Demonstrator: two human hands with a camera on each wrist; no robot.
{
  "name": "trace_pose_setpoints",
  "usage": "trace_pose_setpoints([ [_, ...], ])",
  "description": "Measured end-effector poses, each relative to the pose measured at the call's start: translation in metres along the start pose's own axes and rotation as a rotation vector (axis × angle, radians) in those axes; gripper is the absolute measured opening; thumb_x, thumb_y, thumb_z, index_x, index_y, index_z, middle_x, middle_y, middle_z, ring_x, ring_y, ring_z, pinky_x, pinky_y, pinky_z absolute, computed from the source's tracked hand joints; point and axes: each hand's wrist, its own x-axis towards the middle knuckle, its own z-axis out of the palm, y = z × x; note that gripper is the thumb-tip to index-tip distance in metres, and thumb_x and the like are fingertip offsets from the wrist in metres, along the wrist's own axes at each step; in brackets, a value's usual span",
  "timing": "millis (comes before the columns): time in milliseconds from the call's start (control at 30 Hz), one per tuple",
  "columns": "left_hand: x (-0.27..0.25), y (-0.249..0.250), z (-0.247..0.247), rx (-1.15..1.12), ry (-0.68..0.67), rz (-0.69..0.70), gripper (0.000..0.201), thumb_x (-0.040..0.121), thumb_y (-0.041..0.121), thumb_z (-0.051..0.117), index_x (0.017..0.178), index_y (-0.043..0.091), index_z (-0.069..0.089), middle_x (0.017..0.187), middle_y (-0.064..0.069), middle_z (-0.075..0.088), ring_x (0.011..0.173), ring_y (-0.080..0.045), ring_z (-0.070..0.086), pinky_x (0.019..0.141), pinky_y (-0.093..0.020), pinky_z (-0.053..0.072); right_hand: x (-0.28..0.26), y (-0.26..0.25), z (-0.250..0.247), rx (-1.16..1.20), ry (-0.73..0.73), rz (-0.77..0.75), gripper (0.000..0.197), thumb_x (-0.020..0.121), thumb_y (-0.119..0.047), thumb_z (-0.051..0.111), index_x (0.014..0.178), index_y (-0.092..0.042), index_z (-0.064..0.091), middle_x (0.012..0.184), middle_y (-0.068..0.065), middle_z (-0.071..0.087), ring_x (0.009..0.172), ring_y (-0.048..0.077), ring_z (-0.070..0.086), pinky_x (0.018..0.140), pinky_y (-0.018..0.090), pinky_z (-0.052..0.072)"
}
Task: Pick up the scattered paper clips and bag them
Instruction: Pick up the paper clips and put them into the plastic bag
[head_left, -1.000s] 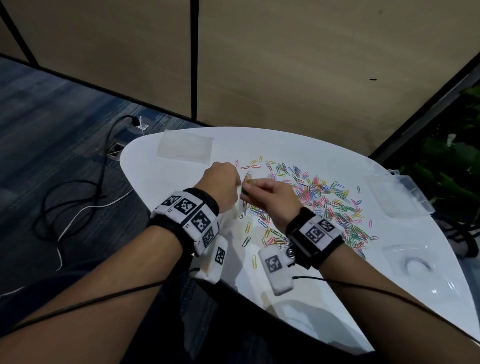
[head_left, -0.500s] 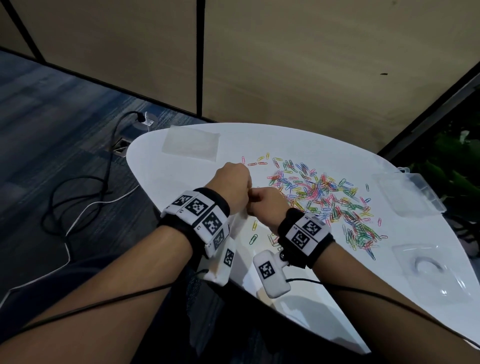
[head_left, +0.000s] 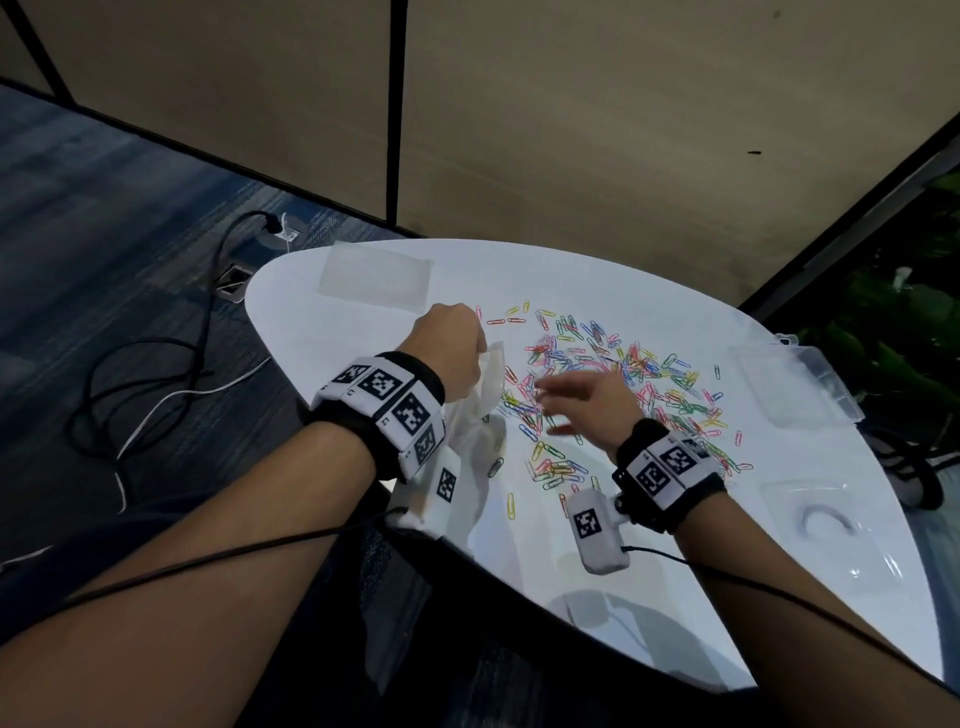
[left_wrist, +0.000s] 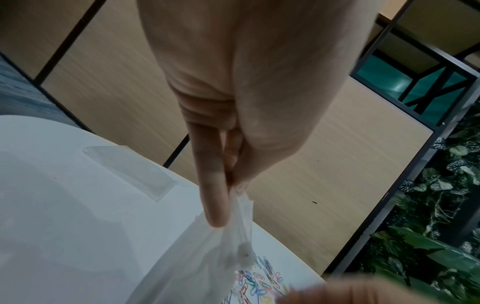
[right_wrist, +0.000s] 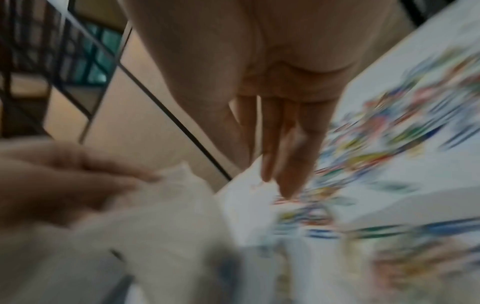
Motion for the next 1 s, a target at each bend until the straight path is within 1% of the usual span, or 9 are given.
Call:
trace_pose_setpoints([
  [67,0.000,0.000,-0.002,0.006,0.002,0.002,0.030,0.090,-0.004,0.055,0.111,0.005,0.073,0.113,-0.016,0.068,0.095,-0.033,0.071,0.088,-0.039,0.059,-0.003,0.035,-0.008,-0.459,-0.047,0.250,0.066,0.080,-0.021,0.078,0.138,-0.011,0.049,0.119,0.007,0.064,0.090,0.025,0.069,0.079,0.040,0.060],
  [133,0.001,0.000,-0.003,0.013,0.002,0.003,0.029,0.089,-0.004,0.057,0.111,0.005,0.073,0.111,-0.017,0.070,0.094,-0.033,0.071,0.088,-0.039,0.060,-0.010,0.066,-0.007,-0.719,-0.093,0.472,0.102,0.068,-0.036,0.086,0.149,-0.015,0.028,0.146,0.013,0.040,0.092,0.026,0.066,0.074,0.037,0.059],
  [200,0.003,-0.003,-0.005,0.008,0.009,-0.008,0.030,0.086,-0.004,0.063,0.112,0.006,0.073,0.112,-0.016,0.070,0.095,-0.033,0.071,0.088,-0.040,0.060,-0.015,0.085,0.002,-0.728,-0.043,0.446,0.108,0.063,-0.040,0.088,0.149,-0.016,0.025,0.147,0.015,0.027,0.100,0.030,0.062,0.080,0.036,0.057],
  [367,0.005,-0.013,-0.010,-0.036,0.038,-0.050,0.030,0.086,-0.004,0.065,0.114,0.005,0.071,0.108,-0.018,0.071,0.094,-0.034,0.072,0.087,-0.041,0.060,0.003,0.086,0.030,-0.674,0.124,0.146,0.071,0.075,-0.031,0.077,0.136,-0.013,0.047,0.132,0.014,0.040,0.111,0.029,0.056,0.099,0.032,0.047],
  [500,0.007,-0.018,-0.011,-0.026,0.041,-0.056,0.030,0.085,-0.006,0.065,0.113,0.005,0.072,0.107,-0.019,0.071,0.093,-0.035,0.072,0.087,-0.041,0.060,0.033,0.073,0.043,-0.723,0.166,0.023,0.066,0.084,-0.021,0.071,0.143,-0.020,0.041,0.144,0.013,0.033,0.129,0.032,0.043,0.106,0.037,0.042],
  [600,0.007,-0.017,-0.010,0.010,0.047,-0.037,0.032,0.084,-0.006,0.063,0.113,0.005,0.073,0.111,-0.017,0.070,0.094,-0.033,0.071,0.086,-0.039,0.060,0.056,0.066,0.049,-0.978,0.043,-0.122,0.071,0.091,-0.009,0.058,0.150,-0.032,0.025,0.158,0.009,0.015,0.139,0.039,0.028,0.107,0.046,0.040],
  [700,0.008,-0.014,-0.008,0.033,0.050,-0.016,0.033,0.085,-0.004,0.061,0.114,0.007,0.073,0.113,-0.015,0.069,0.097,-0.031,0.070,0.085,-0.035,0.059,0.070,0.062,0.051,-1.210,-0.087,-0.271,0.064,0.091,-0.003,0.054,0.145,-0.030,0.032,0.154,0.011,0.025,0.129,0.043,0.037,0.098,0.049,0.047],
  [833,0.007,-0.014,-0.007,0.038,0.043,-0.018,0.032,0.085,-0.004,0.061,0.112,0.008,0.073,0.112,-0.015,0.069,0.096,-0.030,0.070,0.086,-0.036,0.059,0.075,0.054,0.050,-1.237,-0.033,-0.395,0.020,0.090,-0.002,0.054,0.105,-0.008,0.066,0.105,0.012,0.062,0.098,0.031,0.061,0.080,0.036,0.052],
  [1000,0.006,-0.014,-0.008,0.041,0.036,-0.020,0.032,0.087,-0.002,0.060,0.114,0.009,0.072,0.111,-0.014,0.069,0.096,-0.030,0.070,0.088,-0.037,0.059,0.066,0.051,0.028,-0.837,0.163,-0.131,0.020,0.088,-0.006,0.064,0.102,-0.011,0.077,0.098,0.005,0.074,0.087,0.020,0.069,0.081,0.026,0.056],
])
